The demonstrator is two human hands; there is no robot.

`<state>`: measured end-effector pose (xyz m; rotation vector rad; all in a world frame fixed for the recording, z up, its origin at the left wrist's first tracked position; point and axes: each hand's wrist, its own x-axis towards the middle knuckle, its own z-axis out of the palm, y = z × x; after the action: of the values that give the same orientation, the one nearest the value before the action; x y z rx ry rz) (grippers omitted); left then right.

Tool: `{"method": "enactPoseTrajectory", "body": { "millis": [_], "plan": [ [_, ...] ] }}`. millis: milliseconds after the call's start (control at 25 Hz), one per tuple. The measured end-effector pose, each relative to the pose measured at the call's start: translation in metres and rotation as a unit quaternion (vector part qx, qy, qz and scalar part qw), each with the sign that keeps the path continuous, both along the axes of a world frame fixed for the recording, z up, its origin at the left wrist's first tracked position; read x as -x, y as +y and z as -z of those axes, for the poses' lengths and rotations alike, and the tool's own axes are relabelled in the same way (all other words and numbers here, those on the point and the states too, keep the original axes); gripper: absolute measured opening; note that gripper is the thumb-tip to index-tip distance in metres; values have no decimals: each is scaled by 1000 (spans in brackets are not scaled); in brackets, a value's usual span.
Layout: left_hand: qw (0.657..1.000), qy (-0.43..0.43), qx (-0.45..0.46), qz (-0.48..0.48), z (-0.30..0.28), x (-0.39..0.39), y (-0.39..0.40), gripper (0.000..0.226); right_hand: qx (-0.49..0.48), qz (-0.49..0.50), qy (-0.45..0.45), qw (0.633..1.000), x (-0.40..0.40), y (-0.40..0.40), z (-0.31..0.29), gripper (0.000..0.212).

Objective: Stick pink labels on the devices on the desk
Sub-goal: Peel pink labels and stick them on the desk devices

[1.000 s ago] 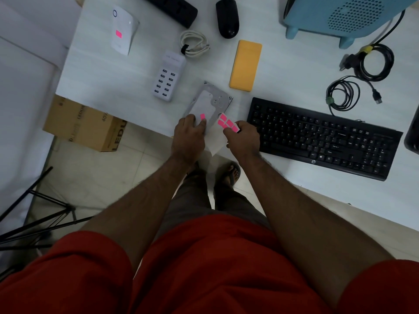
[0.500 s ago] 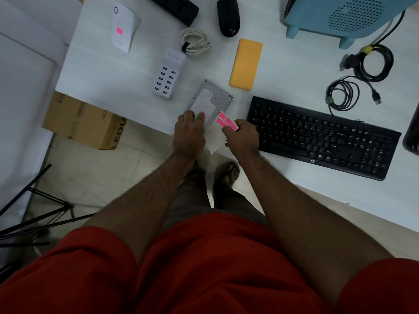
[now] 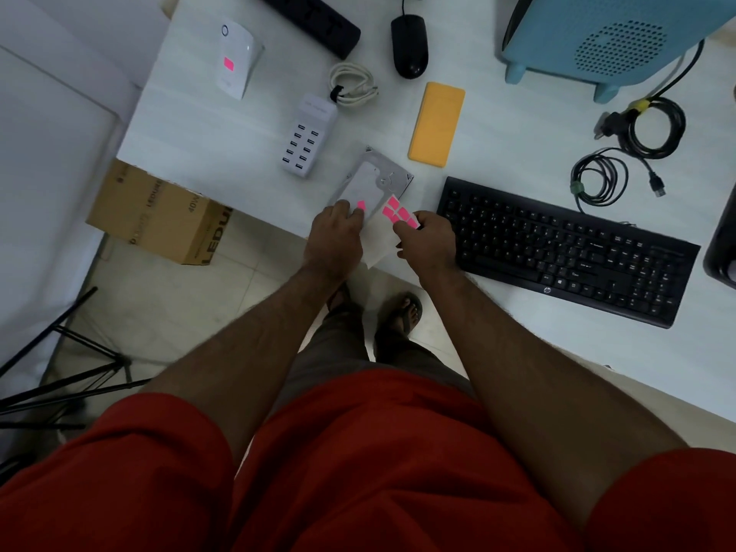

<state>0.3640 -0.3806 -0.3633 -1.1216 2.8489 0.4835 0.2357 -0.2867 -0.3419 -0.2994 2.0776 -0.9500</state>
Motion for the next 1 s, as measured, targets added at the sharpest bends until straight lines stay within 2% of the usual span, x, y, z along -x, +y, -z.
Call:
{"method": "enactPoseTrajectory", "body": {
  "millis": [200, 320, 480, 600, 800, 1000],
  "plan": [
    [986, 151, -29, -65, -42, 15, -4, 31, 48, 70, -155, 984, 6, -6, -18, 10],
    [983, 166, -68, -49, -53, 17, -4, 28, 77, 96, -242, 962, 5, -12, -31, 12],
    [977, 175, -95, -77, -57, 13, -15, 32, 110, 93, -314, 939, 5, -26, -37, 15],
    [974, 199, -90, -57, -60, 8, -29, 31, 117, 111, -332, 930, 2, -44, -40, 20],
    [976, 196, -84, -33, -57, -2, -71, 29, 132, 184, -353, 908, -13, -80, -40, 13],
    [977, 192, -88, 12, -59, -8, -108, 26, 119, 197, -293, 928, -26, -112, -40, 7]
  ]
}}
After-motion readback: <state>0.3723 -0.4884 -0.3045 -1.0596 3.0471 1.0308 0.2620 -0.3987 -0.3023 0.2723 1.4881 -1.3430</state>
